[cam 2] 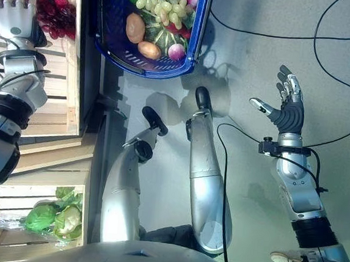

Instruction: Pick up fruits and vegetables into the basket

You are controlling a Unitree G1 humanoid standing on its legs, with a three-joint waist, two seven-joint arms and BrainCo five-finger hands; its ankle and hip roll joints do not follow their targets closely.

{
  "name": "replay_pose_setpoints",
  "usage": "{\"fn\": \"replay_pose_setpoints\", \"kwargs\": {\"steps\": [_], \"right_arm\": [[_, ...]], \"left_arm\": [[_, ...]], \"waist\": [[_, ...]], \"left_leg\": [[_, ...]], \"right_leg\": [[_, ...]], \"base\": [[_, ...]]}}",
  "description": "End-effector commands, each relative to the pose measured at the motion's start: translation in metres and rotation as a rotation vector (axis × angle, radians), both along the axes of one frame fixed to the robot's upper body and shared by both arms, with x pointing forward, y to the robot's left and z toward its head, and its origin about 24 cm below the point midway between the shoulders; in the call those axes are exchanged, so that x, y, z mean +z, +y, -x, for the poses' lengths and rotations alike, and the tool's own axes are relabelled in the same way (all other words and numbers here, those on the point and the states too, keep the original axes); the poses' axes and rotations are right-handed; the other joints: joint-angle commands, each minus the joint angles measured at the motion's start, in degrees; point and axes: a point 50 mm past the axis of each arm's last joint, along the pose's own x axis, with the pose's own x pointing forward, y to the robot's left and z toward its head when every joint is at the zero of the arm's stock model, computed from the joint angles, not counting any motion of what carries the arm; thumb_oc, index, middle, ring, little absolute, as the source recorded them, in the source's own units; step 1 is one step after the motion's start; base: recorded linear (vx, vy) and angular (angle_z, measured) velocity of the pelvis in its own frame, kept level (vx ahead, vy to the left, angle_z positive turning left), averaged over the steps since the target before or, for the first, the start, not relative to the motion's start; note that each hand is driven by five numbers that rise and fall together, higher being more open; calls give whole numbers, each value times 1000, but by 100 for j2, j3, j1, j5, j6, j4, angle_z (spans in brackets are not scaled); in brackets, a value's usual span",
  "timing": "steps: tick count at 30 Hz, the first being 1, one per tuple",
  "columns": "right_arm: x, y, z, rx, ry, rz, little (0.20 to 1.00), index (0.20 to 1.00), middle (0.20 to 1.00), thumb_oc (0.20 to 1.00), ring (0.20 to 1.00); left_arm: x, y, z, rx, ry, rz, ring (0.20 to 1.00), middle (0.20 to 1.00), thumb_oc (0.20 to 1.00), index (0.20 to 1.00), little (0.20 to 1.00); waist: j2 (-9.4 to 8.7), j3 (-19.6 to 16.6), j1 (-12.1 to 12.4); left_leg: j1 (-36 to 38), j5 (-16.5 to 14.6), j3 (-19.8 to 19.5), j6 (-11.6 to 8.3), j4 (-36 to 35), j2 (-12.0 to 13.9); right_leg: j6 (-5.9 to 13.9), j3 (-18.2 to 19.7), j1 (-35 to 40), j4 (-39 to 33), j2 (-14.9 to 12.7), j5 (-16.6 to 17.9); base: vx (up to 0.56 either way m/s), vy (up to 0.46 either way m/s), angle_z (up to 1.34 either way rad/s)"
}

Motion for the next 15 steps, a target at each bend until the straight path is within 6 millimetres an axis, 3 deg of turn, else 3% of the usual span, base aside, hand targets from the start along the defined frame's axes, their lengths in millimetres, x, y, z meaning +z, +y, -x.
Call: {"fn": "replay_pose_setpoints", "kwargs": {"steps": [1, 6, 15], "right_arm": [[7, 1, 4, -3, -85, -38, 1000, 1000, 1000, 1000, 1000], [6, 1, 5, -6, -91, -45, 1000, 1000, 1000, 1000, 1000], [8, 2, 3, 7, -104, -38, 1000, 1000, 1000, 1000, 1000]], "left_arm": [[10, 23, 14, 96, -96, -72, 1000, 1000, 1000, 1000, 1000], [20, 12, 11, 13, -184, -69, 1000, 1000, 1000, 1000, 1000], [13, 17, 5, 87, -36, -12, 1000, 1000, 1000, 1000, 1000]], "waist": [[-81, -256, -145], [-98, -256, -151], [-111, -256, -199]], "left_leg": [[-219, -471, -76, 207, 414, -165], [-218, -470, -97, 193, 388, -172], [-230, -441, -73, 166, 367, -165]], "right_leg": [[244, -296, 34, -72, 340, -53], [250, -310, 27, -87, 349, -46], [264, -299, 8, -119, 348, -19]], "base": [[-5, -29, -5], [-1, -14, -2], [0, 0, 0]]}}
